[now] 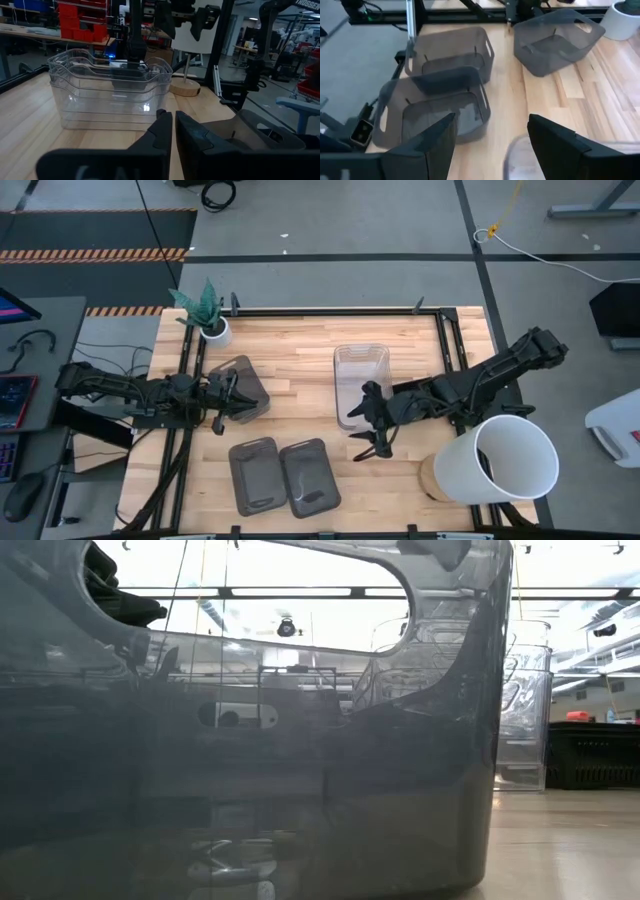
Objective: Stack baskets by color
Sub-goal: Stack the top black transparent bin on the bottom left black transparent bin
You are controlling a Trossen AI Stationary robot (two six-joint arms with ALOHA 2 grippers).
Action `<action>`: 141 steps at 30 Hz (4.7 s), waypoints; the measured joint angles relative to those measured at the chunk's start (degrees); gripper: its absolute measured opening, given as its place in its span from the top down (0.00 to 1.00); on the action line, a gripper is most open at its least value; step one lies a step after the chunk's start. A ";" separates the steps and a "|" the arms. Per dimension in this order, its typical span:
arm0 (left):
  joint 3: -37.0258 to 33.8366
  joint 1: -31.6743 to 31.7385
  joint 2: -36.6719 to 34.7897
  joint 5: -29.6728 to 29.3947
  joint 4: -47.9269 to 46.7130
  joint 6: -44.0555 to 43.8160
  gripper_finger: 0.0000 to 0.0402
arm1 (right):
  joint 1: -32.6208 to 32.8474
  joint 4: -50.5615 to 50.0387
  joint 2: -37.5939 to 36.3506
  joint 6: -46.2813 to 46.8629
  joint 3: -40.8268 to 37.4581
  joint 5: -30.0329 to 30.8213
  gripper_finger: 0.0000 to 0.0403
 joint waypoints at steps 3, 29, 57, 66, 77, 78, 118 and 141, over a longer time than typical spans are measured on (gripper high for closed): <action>0.00 0.01 0.00 0.00 -0.02 0.01 0.92 | 0.00 -3.20 -2.06 -1.03 2.48 0.27 0.38; 0.00 0.01 -0.02 0.00 -0.02 0.01 0.93 | 6.85 17.37 -30.67 -22.93 -21.05 13.17 0.46; -0.02 0.11 0.00 -4.99 2.76 30.16 0.92 | 6.80 24.30 -40.28 -41.45 -20.49 20.78 0.46; -0.02 -0.27 0.00 -5.60 7.08 13.35 0.92 | 6.80 12.57 -50.60 -36.29 -20.87 17.79 0.47; 0.00 -0.31 0.00 -5.82 6.71 -14.18 0.91 | 6.93 24.36 -56.79 -22.15 -40.11 13.53 0.49; 0.00 -0.31 0.00 -5.98 6.71 -14.93 0.91 | 7.16 26.46 -56.97 -21.30 -42.35 13.49 0.49; -0.01 -0.25 0.02 -7.96 7.76 -3.09 0.92 | -17.82 29.89 -68.92 -13.65 -58.82 -9.36 0.74; 6.70 -2.12 4.85 -13.73 -5.01 -10.02 0.98 | -31.91 30.27 -67.30 -5.24 -58.82 -1.46 0.79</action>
